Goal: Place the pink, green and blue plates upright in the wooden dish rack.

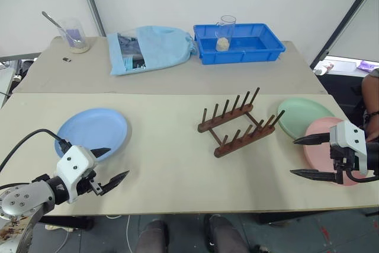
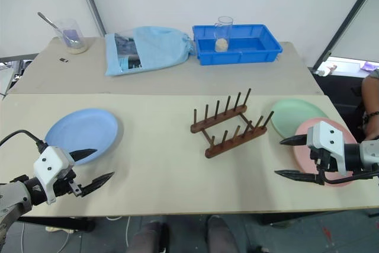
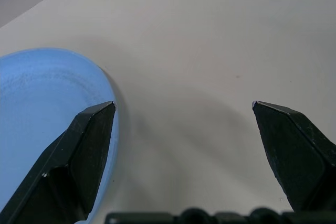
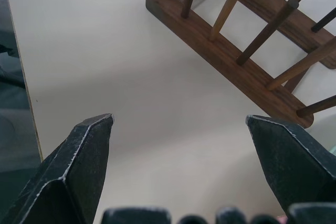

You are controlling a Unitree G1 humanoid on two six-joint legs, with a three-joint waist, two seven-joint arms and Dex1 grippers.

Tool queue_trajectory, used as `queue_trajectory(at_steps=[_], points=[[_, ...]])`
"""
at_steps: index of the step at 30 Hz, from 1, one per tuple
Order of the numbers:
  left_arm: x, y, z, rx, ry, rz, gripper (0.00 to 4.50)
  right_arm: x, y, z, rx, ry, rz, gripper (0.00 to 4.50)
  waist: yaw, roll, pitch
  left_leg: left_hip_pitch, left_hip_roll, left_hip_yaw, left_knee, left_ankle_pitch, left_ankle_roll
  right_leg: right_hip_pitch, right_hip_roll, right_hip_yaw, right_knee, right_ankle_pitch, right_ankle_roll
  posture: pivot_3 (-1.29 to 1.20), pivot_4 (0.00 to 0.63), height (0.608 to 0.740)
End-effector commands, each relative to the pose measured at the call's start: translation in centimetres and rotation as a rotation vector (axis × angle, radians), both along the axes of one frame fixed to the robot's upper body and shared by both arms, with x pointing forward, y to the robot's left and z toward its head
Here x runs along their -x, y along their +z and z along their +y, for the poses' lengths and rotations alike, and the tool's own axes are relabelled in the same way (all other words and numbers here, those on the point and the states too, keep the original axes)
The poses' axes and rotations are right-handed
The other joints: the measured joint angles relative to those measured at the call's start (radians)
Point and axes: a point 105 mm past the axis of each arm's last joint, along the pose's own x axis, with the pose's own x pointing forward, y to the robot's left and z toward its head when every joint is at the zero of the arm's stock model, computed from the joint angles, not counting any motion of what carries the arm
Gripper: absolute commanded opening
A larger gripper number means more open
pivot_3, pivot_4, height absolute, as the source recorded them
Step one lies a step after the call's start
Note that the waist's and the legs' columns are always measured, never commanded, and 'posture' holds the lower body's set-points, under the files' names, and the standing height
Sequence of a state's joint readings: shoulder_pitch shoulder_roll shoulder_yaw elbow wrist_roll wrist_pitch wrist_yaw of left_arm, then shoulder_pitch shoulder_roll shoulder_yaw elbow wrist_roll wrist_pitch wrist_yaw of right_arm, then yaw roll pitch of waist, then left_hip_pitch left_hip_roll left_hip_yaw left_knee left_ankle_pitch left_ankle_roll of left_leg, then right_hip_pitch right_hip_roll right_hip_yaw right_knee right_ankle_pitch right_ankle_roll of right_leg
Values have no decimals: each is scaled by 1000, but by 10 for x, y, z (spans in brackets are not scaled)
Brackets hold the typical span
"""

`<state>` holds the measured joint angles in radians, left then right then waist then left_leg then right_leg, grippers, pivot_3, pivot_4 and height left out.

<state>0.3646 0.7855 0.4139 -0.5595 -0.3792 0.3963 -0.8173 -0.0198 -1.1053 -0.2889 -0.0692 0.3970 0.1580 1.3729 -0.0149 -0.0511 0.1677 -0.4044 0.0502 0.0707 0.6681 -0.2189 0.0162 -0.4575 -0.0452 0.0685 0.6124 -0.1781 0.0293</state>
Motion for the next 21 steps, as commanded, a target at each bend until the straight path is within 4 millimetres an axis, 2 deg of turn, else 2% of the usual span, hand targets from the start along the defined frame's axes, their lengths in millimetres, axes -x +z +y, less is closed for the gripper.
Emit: queue_trajectory(at_steps=[1,18,21], points=[[2,10,-5,-10,-24,-38,4463,0,6,0,6,14,-34,4500,0,0,0,0,0,0,0,0,0,0,0,0,0,0,0,0,150,737],[-2,9,-3,-48,28,-17,4463,0,-1,0,12,34,-27,4500,0,0,0,0,0,0,0,0,0,0,0,0,0,0,0,0,150,737],[-5,10,-9,-24,-13,-10,4463,1,-1,0,9,34,-31,4500,0,0,0,0,0,0,0,0,0,0,0,0,0,0,0,0,150,737]])
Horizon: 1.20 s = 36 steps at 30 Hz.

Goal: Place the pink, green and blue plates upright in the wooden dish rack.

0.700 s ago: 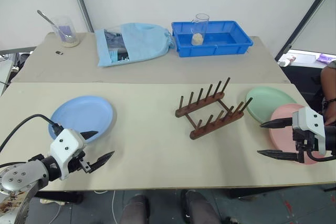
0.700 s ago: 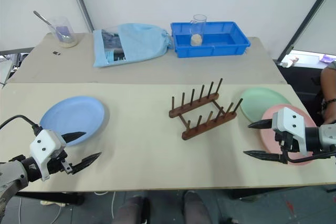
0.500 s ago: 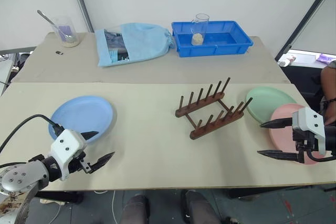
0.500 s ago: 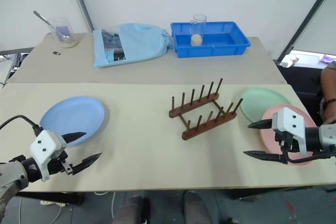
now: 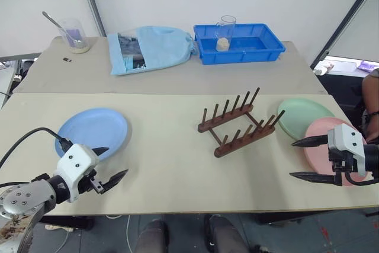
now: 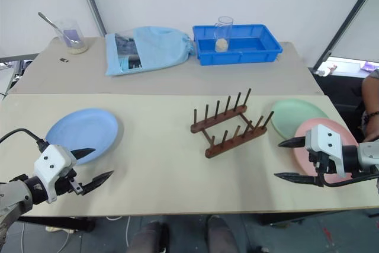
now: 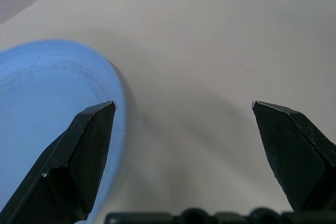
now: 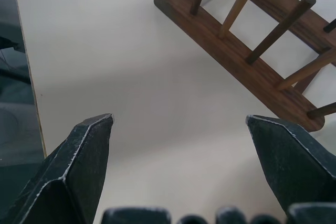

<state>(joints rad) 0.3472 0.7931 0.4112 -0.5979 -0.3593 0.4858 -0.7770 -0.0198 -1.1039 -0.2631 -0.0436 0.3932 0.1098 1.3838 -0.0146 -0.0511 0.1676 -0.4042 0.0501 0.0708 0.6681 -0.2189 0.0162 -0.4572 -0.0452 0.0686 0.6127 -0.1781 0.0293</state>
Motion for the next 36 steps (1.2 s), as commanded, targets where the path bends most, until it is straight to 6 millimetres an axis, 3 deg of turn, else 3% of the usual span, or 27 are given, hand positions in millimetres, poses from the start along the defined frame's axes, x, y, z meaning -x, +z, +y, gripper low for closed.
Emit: queue_trajectory(at_steps=[1,6,9,16,20,26,31,34,36], points=[[-3,14,-16,54,-89,-43,4463,-1,5,1,-2,5,-40,4500,0,0,0,0,0,0,0,0,0,0,0,0,0,0,0,0,150,737],[-11,14,-48,108,-230,-62,4463,2,5,5,-12,-1,-55,4500,4,1,0,0,0,0,0,0,0,1,0,0,0,0,0,0,150,737],[-10,7,-85,179,-380,0,4463,9,5,9,-26,-26,-63,4500,9,1,-1,0,-1,0,0,1,1,1,0,0,0,0,0,0,150,737],[-47,-6,-165,284,-505,-55,4463,24,22,14,-156,-242,-108,4500,21,4,-3,-1,-2,-2,4,1,2,4,1,1,1,2,4,0,150,737],[-56,-24,-203,277,-574,-107,4463,38,26,14,-179,-338,-106,4500,21,6,-4,-2,-2,-3,9,1,2,6,2,1,1,3,4,0,150,737],[-70,-38,-237,339,-561,-129,4463,53,32,18,-213,-406,-106,4500,17,7,-4,-1,-4,-6,11,1,2,10,2,2,-1,3,5,0,150,737],[-78,-49,-252,347,-534,-101,4463,59,35,24,-219,-416,-109,4500,9,7,-4,2,-5,-9,12,0,-1,15,2,1,-1,3,5,0,150,737],[-83,-53,-254,348,-502,-96,3722,60,36,25,-225,-425,-114,4500,1,7,-4,3,-6,-10,11,-2,-3,17,2,1,-2,3,5,0,150,737],[-84,-54,-255,359,-491,-86,2766,60,37,24,-238,-433,-120,4500,0,7,-4,3,-6,-11,11,-3,-5,17,2,1,-3,3,5,0,150,737]])
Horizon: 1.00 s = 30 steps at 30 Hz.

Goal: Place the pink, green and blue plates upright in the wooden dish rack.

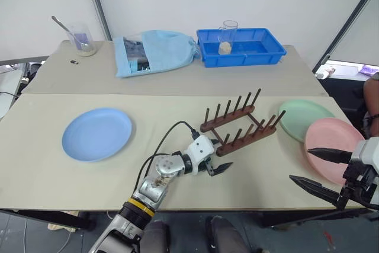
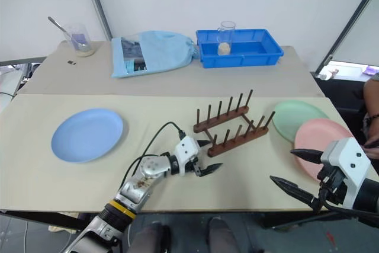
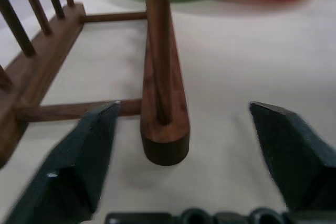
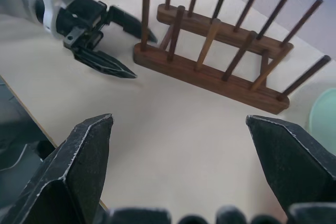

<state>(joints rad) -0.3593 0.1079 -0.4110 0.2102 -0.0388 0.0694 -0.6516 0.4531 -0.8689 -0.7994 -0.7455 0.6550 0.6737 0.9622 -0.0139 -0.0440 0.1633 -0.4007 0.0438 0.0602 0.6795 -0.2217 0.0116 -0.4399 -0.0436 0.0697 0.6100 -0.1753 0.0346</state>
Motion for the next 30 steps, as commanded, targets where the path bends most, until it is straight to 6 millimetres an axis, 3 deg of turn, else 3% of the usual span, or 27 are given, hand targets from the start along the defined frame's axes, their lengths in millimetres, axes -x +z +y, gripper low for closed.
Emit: queue_trajectory(at_steps=[1,4,5,15,24,30], points=[[-4,9,-4,22,6,-28,2318,1,9,0,-19,-13,-46,4500,-1,0,0,0,0,0,0,0,0,0,0,0,0,0,0,0,150,737],[-4,8,-3,19,-2,-26,989,1,8,-1,-25,-18,-48,4500,0,0,0,0,0,-1,0,0,0,0,0,0,0,0,0,0,150,737],[-4,8,-1,15,-10,-29,858,1,7,-1,-26,-19,-47,4500,0,0,0,0,0,-1,0,0,0,0,0,0,0,0,0,0,150,737],[7,28,29,-33,-304,-43,859,16,-7,10,39,71,33,4500,1,1,-1,-1,0,-1,-2,0,-1,-1,0,-1,0,0,0,0,150,737],[-13,20,17,-89,-359,-72,859,18,-26,17,120,112,35,4500,2,1,-1,-6,0,-1,-1,0,-1,-1,-1,-1,-8,-1,1,0,150,737],[-21,25,29,-90,-341,-108,3661,17,-31,21,110,118,37,4500,-3,1,-1,-6,0,-2,-3,2,7,-1,0,-1,-8,0,1,0,150,737]])
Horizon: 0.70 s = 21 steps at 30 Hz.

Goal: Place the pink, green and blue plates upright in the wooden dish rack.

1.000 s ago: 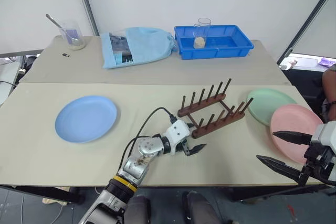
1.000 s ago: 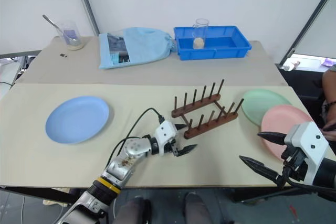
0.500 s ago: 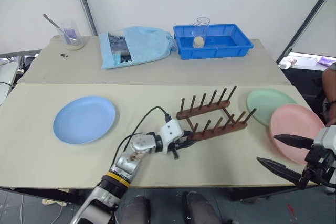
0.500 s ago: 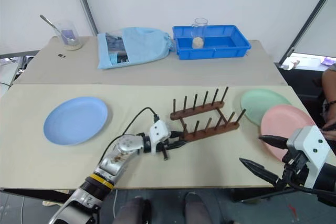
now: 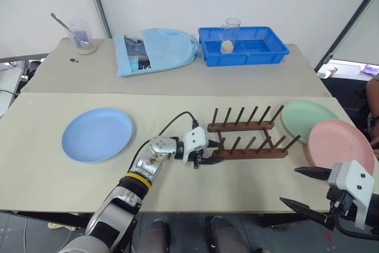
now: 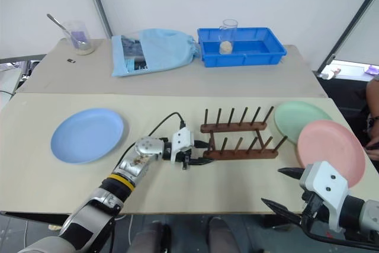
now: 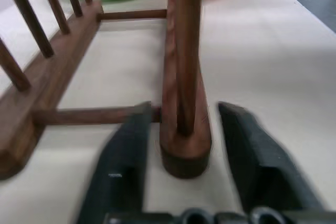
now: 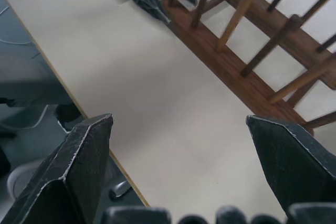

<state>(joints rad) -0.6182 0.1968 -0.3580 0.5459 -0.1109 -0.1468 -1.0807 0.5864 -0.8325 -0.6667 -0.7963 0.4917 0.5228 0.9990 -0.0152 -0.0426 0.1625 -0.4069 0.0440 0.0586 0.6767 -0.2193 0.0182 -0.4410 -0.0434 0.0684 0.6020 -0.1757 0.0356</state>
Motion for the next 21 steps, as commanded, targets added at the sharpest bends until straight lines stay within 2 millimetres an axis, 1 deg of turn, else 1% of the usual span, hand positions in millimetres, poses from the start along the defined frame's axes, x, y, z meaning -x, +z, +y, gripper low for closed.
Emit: queue_trajectory(at_steps=[1,2,5,7,8,9,10,13,15,16,17,20,21], points=[[0,12,15,8,-4,-60,4200,-2,2,5,14,25,-33,4500,-2,0,0,1,1,0,-1,0,1,0,1,0,0,0,0,0,150,737],[4,13,21,3,-10,-56,4471,-4,0,5,20,24,-30,4500,-6,0,0,1,1,0,-1,0,1,0,1,0,1,0,0,0,150,737],[19,18,39,-27,-33,-45,4471,-12,-6,1,66,8,-29,4500,-7,1,-1,2,2,0,-3,0,1,-1,1,0,1,0,-1,0,150,737],[31,23,48,-33,-44,-3,4471,-16,-12,-2,91,11,-15,4500,-5,2,-1,2,2,1,-3,0,1,-1,1,0,2,0,-1,0,150,737],[38,24,51,-38,-52,24,3888,-20,-15,-4,105,11,-14,4500,-3,2,-1,2,2,1,-3,0,1,-1,0,0,2,0,-1,0,150,737],[45,25,52,-44,-64,46,3566,-24,-17,-5,118,11,-15,4500,3,2,-1,2,2,1,-3,0,1,-2,0,0,2,0,-1,0,150,737],[52,25,51,-52,-71,67,3150,-28,-20,-7,137,13,-16,4500,4,2,-1,2,3,1,-2,-1,0,-1,-1,0,1,-1,-1,0,150,737],[62,22,40,-58,-57,90,1727,-41,-29,-10,182,18,-11,3657,6,2,-1,1,3,2,0,-2,-2,-1,-3,0,0,-1,-1,0,150,737],[60,20,30,-47,0,90,705,-50,-34,-13,212,19,-16,2958,5,2,-1,1,2,2,1,-2,-2,0,-3,0,-2,-1,-1,0,150,737],[59,18,26,-46,29,91,289,-55,-37,-13,218,15,-17,2641,4,2,-1,0,1,2,1,-2,-1,1,-3,0,-2,-1,-1,0,150,737],[58,16,23,-49,48,88,0,-59,-39,-13,221,13,-17,2329,3,2,-1,0,1,2,1,-1,-1,1,-3,0,-3,-1,-1,0,150,737],[60,5,14,-77,90,70,0,-74,-46,-11,226,-3,-29,1229,-2,2,-1,1,1,2,1,0,1,1,-1,0,-2,0,0,0,150,737],[59,2,11,-77,113,67,0,-78,-48,-10,231,-4,-32,964,-4,2,-1,1,1,2,0,0,2,1,-1,0,-2,0,0,0,150,737]])
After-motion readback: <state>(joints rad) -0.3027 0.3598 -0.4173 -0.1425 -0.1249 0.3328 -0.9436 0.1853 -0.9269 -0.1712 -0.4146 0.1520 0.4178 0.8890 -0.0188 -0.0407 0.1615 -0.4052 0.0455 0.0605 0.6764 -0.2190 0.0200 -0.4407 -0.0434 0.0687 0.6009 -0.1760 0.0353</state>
